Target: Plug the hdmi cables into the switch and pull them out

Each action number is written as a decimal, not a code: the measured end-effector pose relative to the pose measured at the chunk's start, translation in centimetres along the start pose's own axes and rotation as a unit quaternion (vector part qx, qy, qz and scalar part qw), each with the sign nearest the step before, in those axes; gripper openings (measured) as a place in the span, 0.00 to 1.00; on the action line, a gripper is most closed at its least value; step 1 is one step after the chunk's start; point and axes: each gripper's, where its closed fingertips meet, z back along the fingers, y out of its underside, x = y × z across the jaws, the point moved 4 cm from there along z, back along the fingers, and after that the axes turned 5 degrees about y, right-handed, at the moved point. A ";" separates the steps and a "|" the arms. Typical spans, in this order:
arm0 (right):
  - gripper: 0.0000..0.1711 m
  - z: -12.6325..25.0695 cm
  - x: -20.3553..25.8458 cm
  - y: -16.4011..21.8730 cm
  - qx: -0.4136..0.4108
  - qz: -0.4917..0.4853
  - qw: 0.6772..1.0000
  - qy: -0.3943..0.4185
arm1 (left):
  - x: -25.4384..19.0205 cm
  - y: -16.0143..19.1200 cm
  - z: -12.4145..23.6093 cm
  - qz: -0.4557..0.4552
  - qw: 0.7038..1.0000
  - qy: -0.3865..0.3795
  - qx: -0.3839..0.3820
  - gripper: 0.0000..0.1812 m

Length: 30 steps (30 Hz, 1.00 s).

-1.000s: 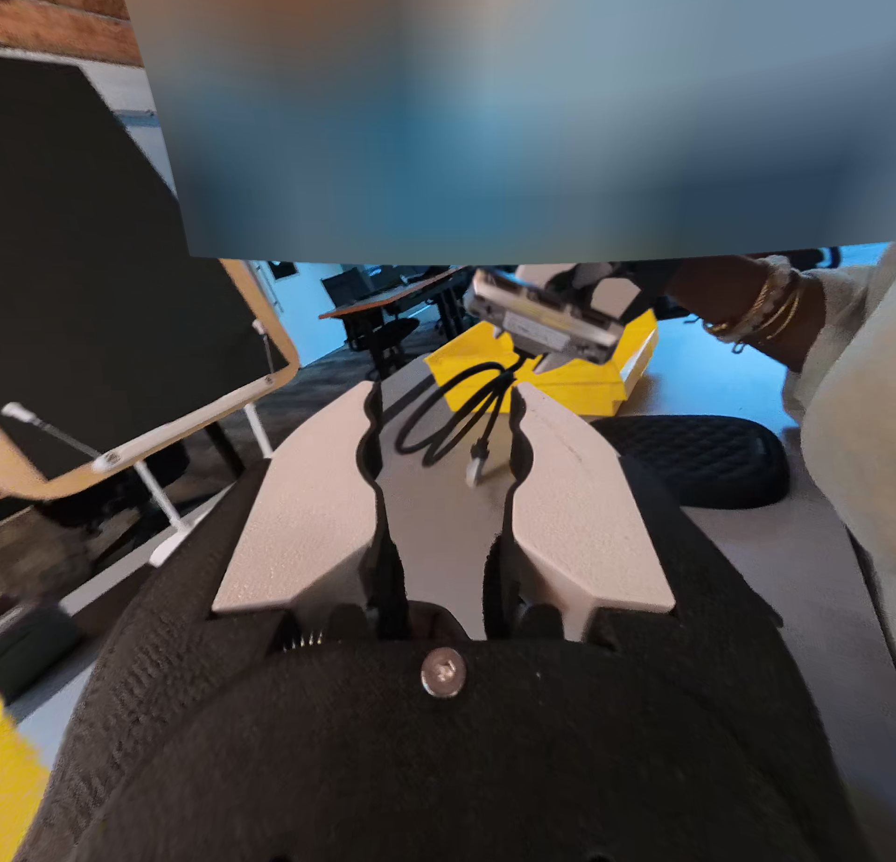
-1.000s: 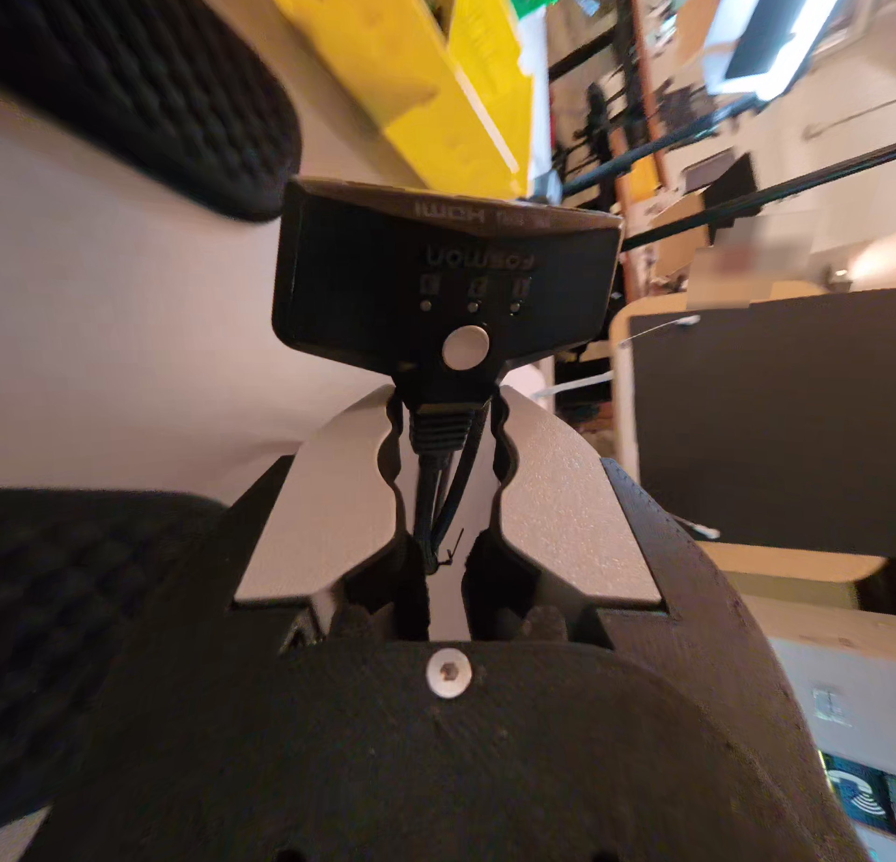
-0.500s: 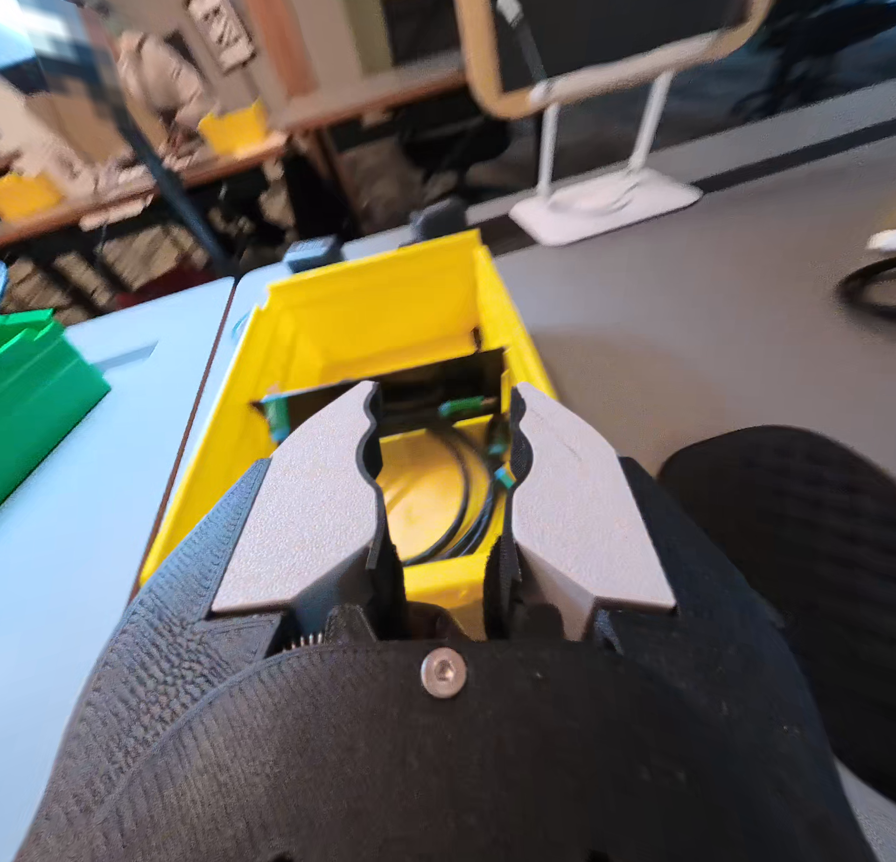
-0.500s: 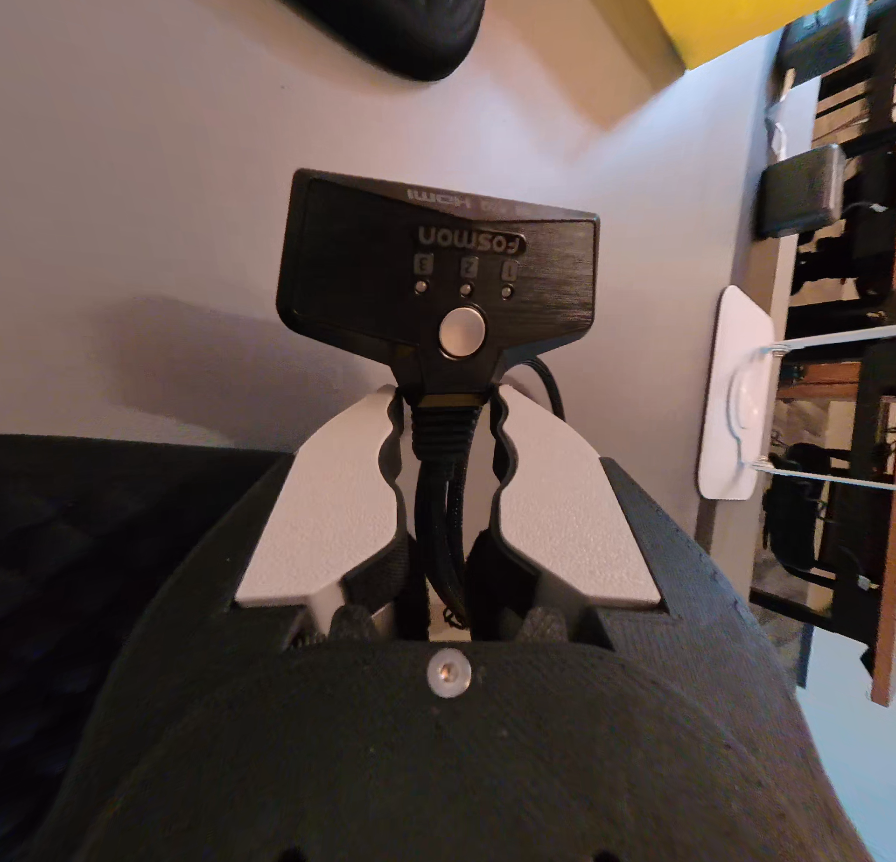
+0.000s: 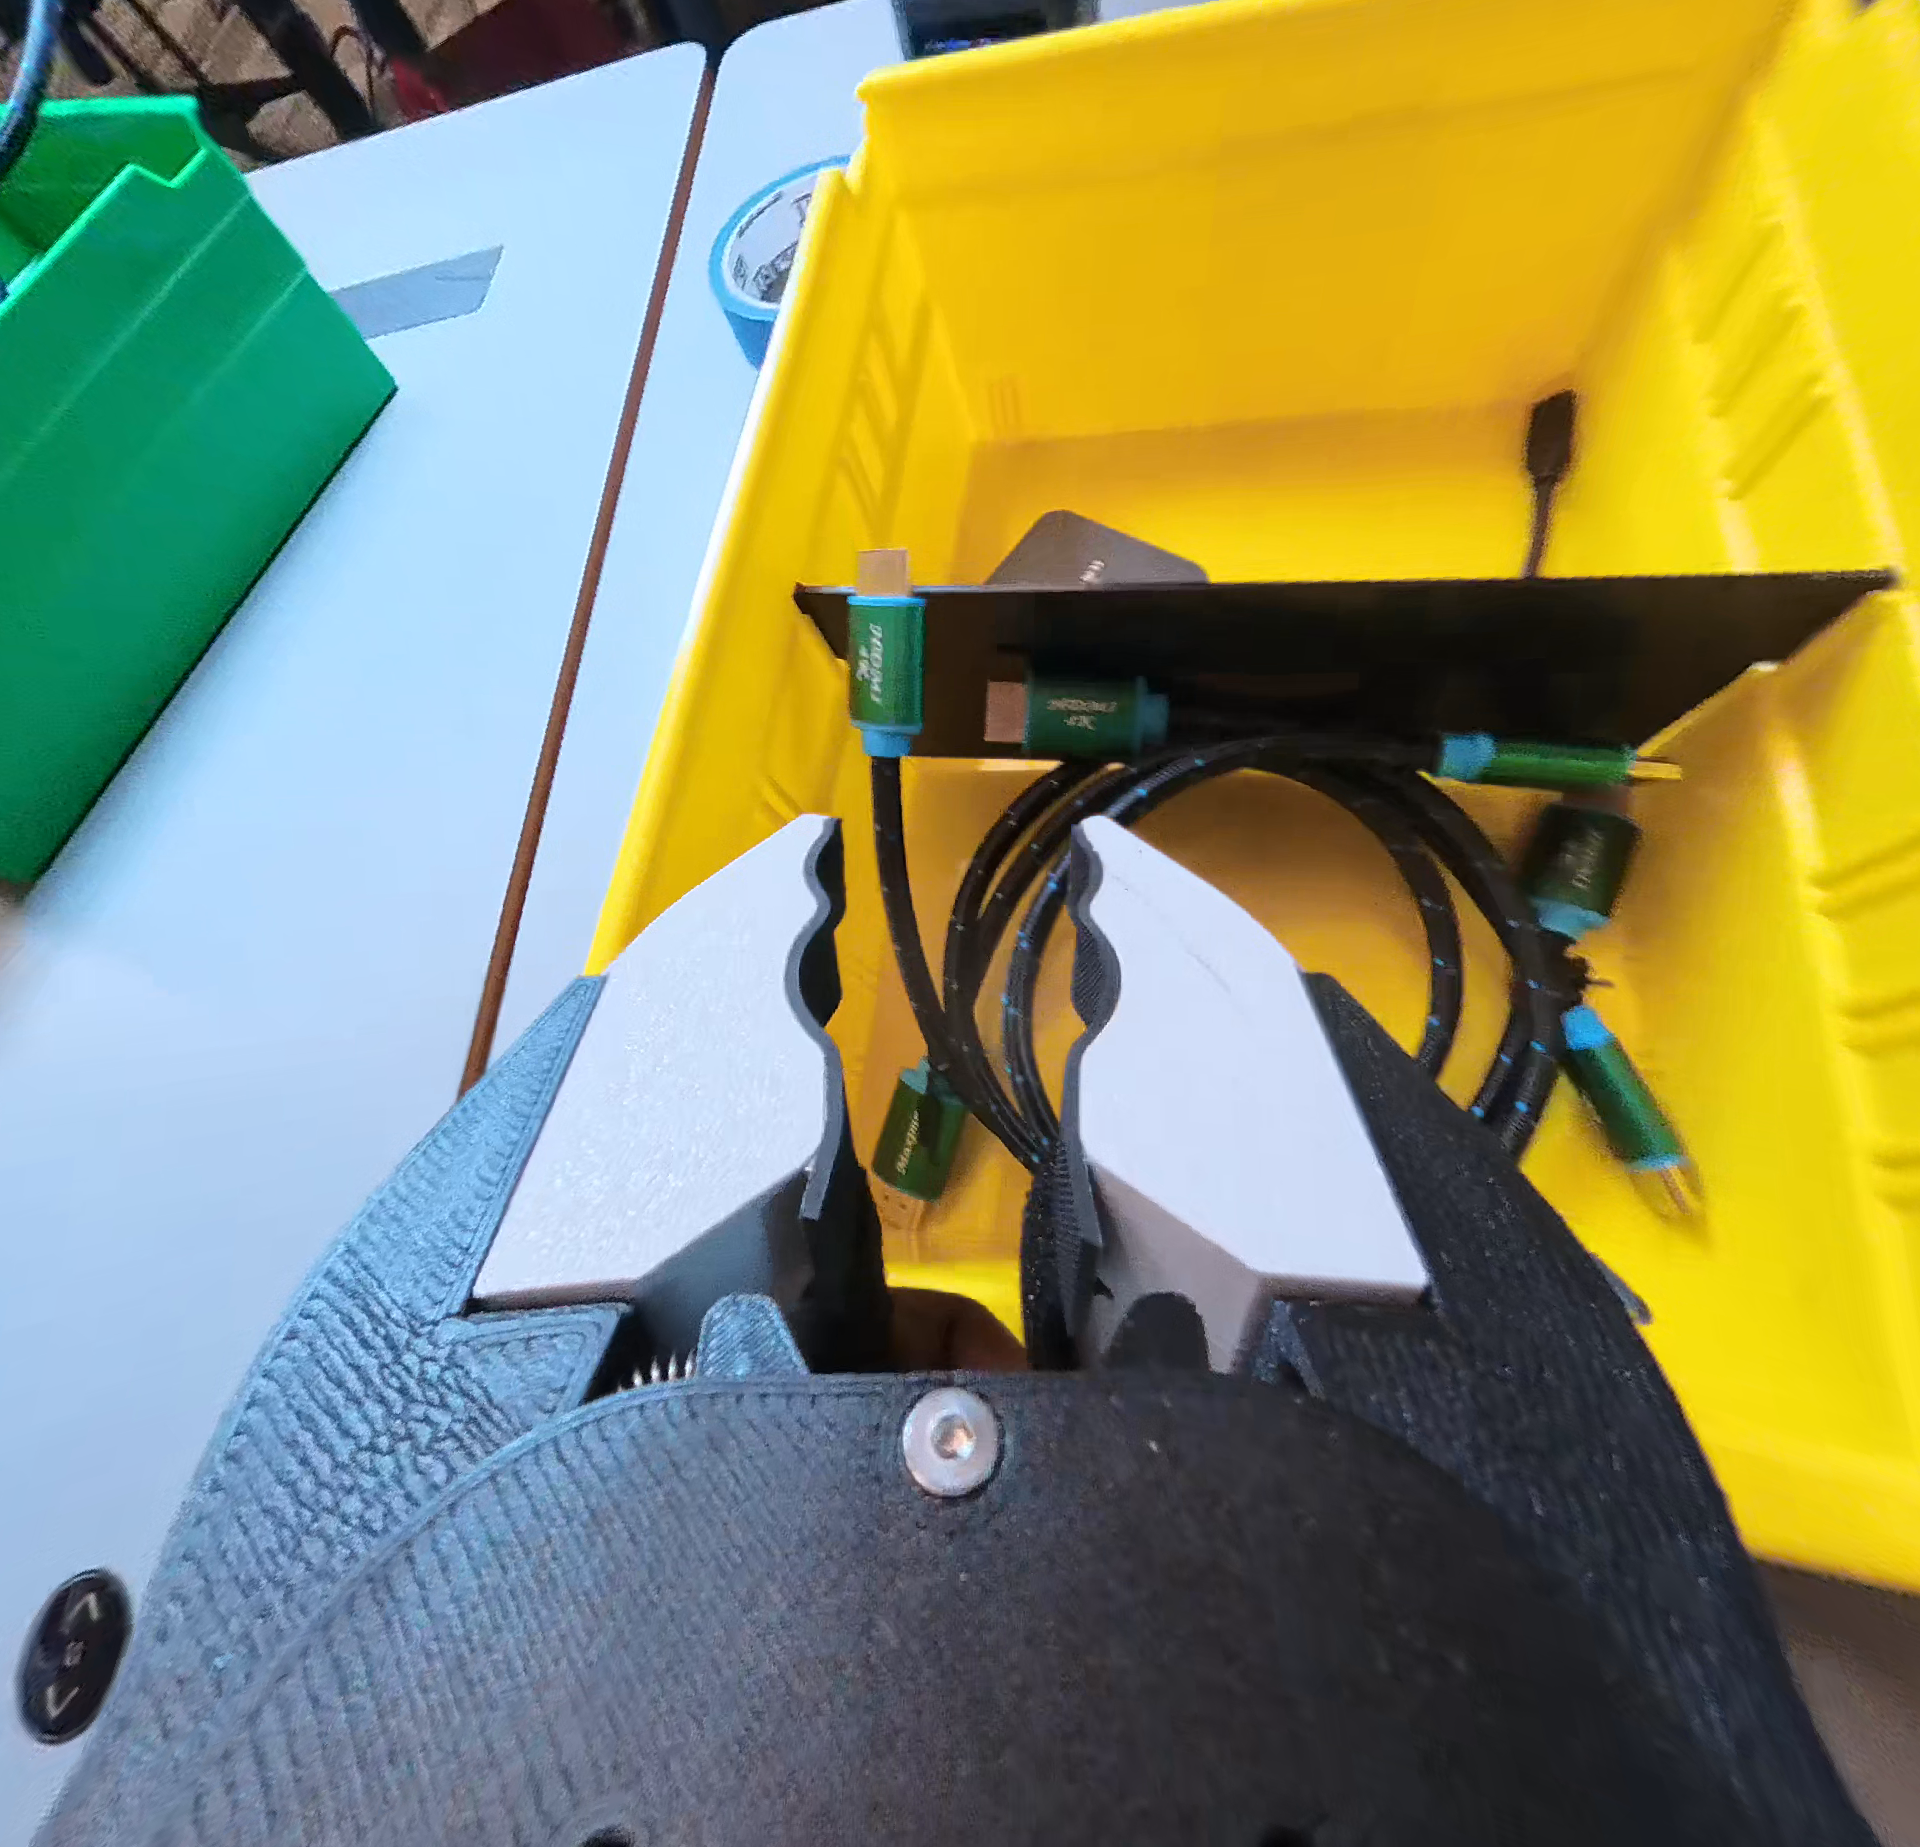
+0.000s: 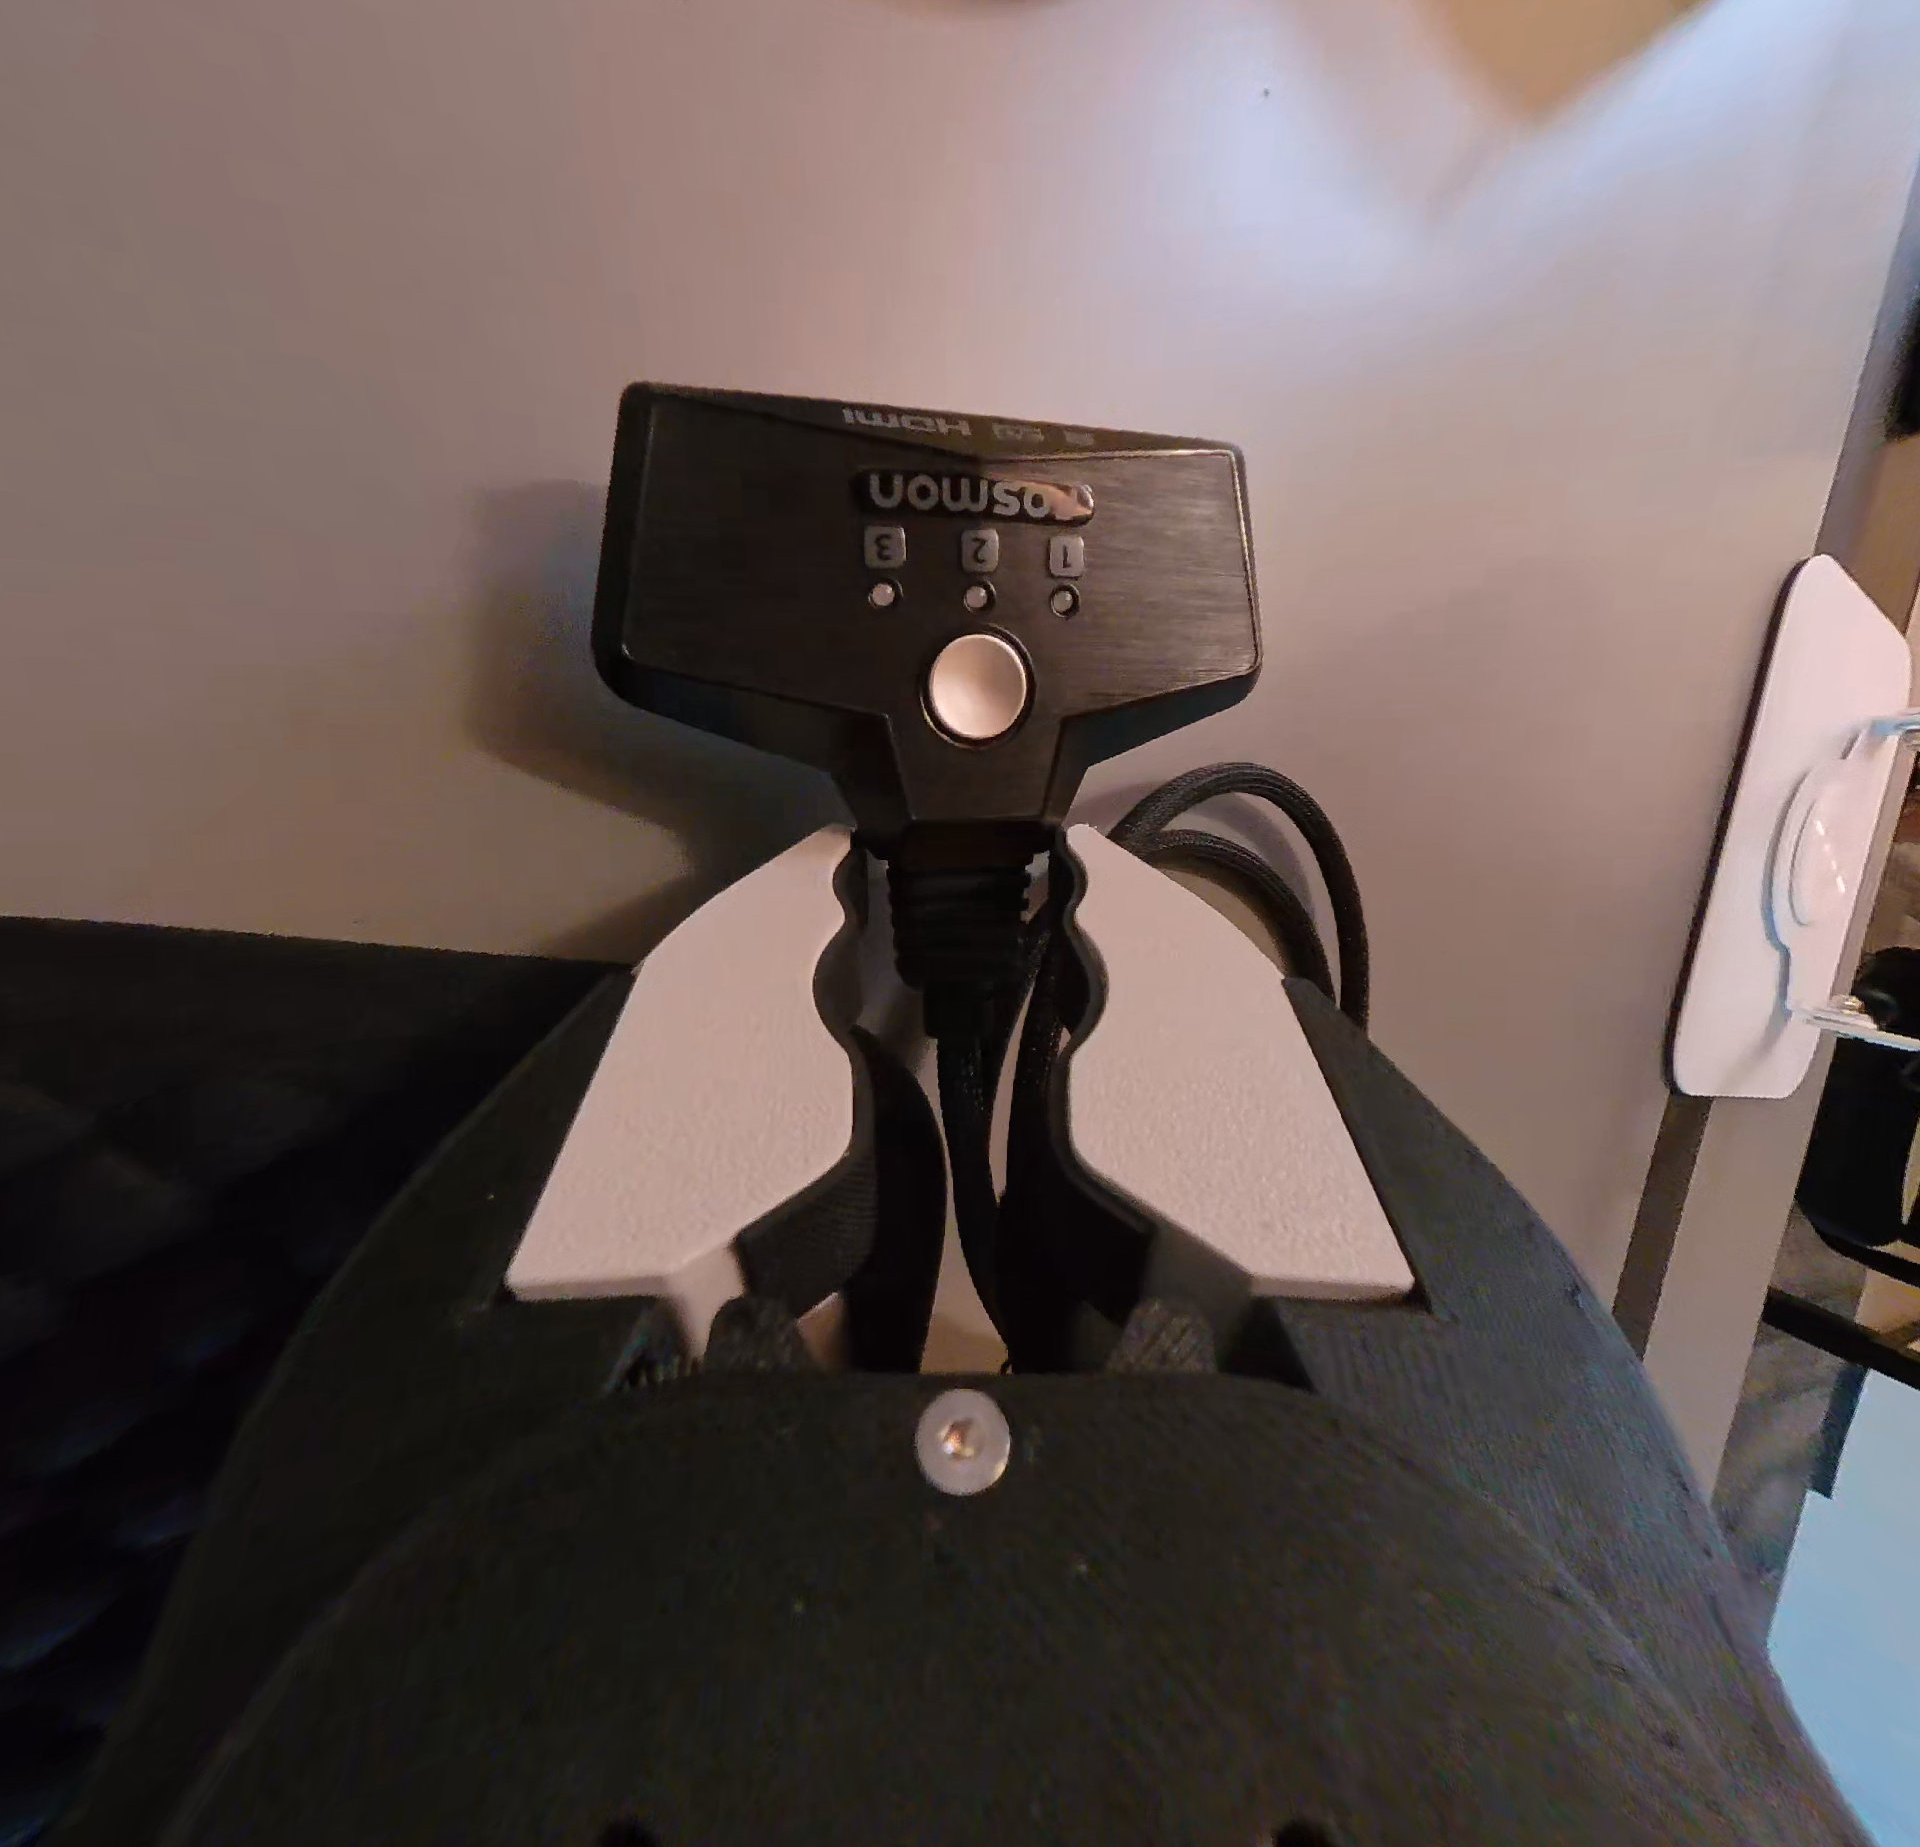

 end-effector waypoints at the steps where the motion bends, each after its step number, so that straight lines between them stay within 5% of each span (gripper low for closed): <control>1: 0.20 -0.1 0.1 0.0 0.001 0.000 1.000 -0.001 | 0.2 -0.1 -0.4 0.003 1.000 -0.006 0.004 0.21; 13: 0.17 0.0 0.3 0.0 -0.018 -0.014 1.000 -0.014 | 1.0 0.0 -4.0 -0.020 0.995 -0.070 0.069 0.18; 17: 0.17 0.9 0.1 0.0 -0.038 -0.035 0.999 -0.009 | 1.3 0.3 -4.3 -0.041 0.993 -0.092 0.060 0.06; 30: 0.14 5.7 -1.8 -2.4 -0.199 -0.104 0.972 0.063 | -1.8 -6.7 6.0 -0.140 0.953 -0.186 -0.193 0.06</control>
